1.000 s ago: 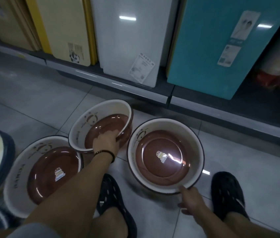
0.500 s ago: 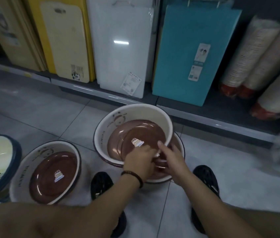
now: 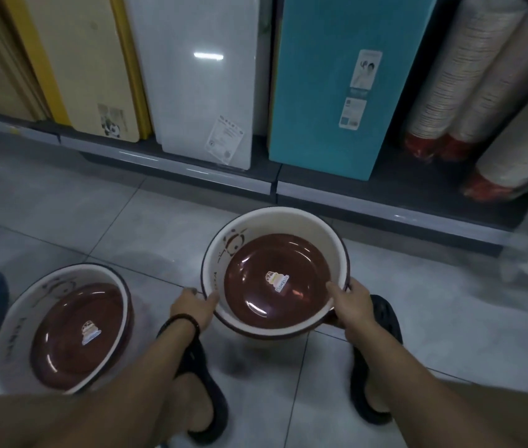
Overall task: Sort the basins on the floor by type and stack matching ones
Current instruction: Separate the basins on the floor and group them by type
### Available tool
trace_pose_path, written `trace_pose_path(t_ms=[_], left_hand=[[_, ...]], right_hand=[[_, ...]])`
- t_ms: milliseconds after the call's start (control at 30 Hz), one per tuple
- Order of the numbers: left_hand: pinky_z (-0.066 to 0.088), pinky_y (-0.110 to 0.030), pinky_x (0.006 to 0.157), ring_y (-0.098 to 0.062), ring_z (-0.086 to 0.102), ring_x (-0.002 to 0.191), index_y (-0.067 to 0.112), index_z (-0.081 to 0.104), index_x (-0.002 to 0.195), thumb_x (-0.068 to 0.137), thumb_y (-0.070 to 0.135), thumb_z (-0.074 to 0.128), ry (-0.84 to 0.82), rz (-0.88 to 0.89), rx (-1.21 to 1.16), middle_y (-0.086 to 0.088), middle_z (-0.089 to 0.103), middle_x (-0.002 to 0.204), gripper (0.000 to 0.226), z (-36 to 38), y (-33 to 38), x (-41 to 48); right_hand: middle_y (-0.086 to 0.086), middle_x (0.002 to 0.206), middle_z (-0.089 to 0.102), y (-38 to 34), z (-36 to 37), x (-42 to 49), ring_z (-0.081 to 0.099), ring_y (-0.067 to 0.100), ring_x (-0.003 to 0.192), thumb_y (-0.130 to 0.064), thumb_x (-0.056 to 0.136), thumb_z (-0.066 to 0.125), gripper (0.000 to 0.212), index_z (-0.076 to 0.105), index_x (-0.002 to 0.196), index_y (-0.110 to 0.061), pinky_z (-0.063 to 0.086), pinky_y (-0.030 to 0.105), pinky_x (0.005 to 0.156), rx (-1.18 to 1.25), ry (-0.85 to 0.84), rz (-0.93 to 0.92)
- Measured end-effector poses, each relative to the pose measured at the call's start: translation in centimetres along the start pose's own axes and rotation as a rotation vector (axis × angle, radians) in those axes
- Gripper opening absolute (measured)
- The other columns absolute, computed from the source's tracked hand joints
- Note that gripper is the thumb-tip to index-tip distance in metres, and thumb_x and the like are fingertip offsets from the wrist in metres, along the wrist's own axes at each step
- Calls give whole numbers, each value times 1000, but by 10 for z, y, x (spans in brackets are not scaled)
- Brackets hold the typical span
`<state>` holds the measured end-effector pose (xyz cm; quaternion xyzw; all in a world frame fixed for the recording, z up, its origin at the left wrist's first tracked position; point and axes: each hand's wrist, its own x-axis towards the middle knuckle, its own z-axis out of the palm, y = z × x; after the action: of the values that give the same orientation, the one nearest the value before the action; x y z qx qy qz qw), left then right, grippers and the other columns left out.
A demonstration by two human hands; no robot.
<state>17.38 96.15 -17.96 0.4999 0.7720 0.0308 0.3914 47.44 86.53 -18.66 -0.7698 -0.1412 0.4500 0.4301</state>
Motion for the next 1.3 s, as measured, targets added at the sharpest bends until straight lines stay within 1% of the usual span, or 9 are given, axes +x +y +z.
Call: trace_pose_path(t_ms=[100, 167, 467, 833, 933, 1067, 1167, 1233, 1300], left_hand=[[54, -31, 74, -25, 65, 80, 7, 74, 104, 87, 32, 73, 96, 21, -10, -13, 76, 100, 30, 21, 0, 15], [48, -28, 67, -23, 59, 73, 7, 73, 98, 88, 25, 72, 148, -8, -48, -12, 74, 94, 21, 31, 4, 19], [47, -30, 69, -21, 56, 75, 7, 65, 109, 95, 17, 65, 231, -11, -167, -7, 63, 91, 18, 59, 13, 37], [46, -28, 72, -14, 54, 73, 9, 68, 114, 96, 14, 65, 191, -13, -171, 0, 63, 90, 19, 74, 6, 35], [50, -30, 76, -18, 57, 80, 8, 69, 114, 95, 20, 68, 130, -3, -89, -9, 72, 103, 22, 70, 3, 42], [55, -33, 87, -22, 64, 96, 12, 64, 119, 95, 25, 67, -43, -4, -3, -9, 71, 114, 27, 55, 3, 37], [47, -31, 93, -26, 57, 118, 14, 52, 137, 97, 34, 66, -278, 13, 165, -3, 58, 132, 46, 20, 16, 25], [44, -34, 105, -27, 53, 133, 13, 49, 147, 98, 47, 60, -393, 30, 393, -8, 52, 150, 60, -18, 26, 26], [51, -38, 103, -26, 64, 120, 18, 61, 137, 99, 55, 54, -466, 72, 519, -5, 61, 141, 53, -69, 36, 25]], right_hand=[[4, 102, 77, 9, 8, 13, 76, 28, 93, -26, 100, 70, 16, 71, 116, -21, 66, 55, 84, -72, -25, -53], [-1, 103, 77, 15, 11, 21, 75, 24, 95, -28, 99, 71, 20, 69, 118, -22, 65, 53, 87, -127, -31, -85], [1, 94, 78, 50, 19, 50, 75, 28, 88, -17, 90, 68, 29, 68, 111, -38, 65, 52, 84, -275, 31, 5], [11, 111, 74, 51, 18, 59, 72, 29, 97, -16, 98, 67, 52, 57, 147, -28, 63, 53, 90, -292, 50, 64], [10, 103, 76, 56, 18, 56, 74, 27, 90, -17, 100, 67, 53, 54, 150, -28, 63, 52, 90, -335, 65, 49], [20, 132, 66, 45, 23, 52, 64, 28, 106, -19, 100, 67, 54, 51, 152, -15, 57, 44, 94, -424, 92, 55], [27, 145, 48, 20, 41, 41, 55, 44, 124, -37, 93, 70, 74, 39, 154, -8, 49, 55, 102, -666, 215, 120], [27, 141, 52, -1, 62, 29, 54, 47, 126, -36, 90, 68, 67, 47, 146, -7, 47, 56, 105, -710, 207, 16], [24, 136, 62, -24, 89, 14, 60, 45, 124, -31, 91, 68, 56, 55, 140, -8, 49, 49, 103, -673, 82, -84]])
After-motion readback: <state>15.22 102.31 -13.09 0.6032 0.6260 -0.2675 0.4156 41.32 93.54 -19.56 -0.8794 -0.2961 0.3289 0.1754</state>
